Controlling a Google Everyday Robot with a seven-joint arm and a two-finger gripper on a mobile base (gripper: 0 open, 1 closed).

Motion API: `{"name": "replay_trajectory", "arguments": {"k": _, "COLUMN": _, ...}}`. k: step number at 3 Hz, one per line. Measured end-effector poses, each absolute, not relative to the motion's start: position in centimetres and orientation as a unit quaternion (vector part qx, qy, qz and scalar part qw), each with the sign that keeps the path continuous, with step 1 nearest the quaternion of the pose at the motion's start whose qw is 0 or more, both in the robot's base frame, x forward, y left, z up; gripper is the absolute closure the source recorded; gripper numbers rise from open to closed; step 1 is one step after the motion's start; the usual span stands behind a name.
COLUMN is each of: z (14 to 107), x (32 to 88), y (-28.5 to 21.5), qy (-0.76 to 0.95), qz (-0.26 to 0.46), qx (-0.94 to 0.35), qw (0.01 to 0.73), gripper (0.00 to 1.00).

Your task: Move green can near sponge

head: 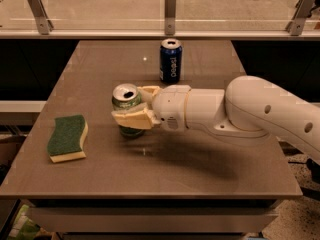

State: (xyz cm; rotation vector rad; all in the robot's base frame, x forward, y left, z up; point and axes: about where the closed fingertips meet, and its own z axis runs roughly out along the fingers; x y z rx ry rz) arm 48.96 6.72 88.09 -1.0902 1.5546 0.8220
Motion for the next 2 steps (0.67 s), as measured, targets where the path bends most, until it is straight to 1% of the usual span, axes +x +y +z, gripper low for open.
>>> {"name": "replay_trajectory", "arguments": {"k": 1, "z": 87.27, "x": 48.59, "y": 8.37, "qy": 0.64, "qz": 0.357, "qx": -0.46, "qw": 0.502, "gripper": 1.0}}
{"name": "replay_trajectory", "arguments": {"k": 2, "z": 87.6, "x": 48.59, "y": 8.37, "qy": 0.64, "qz": 0.357, "qx": -0.46, "qw": 0.502, "gripper": 1.0}}
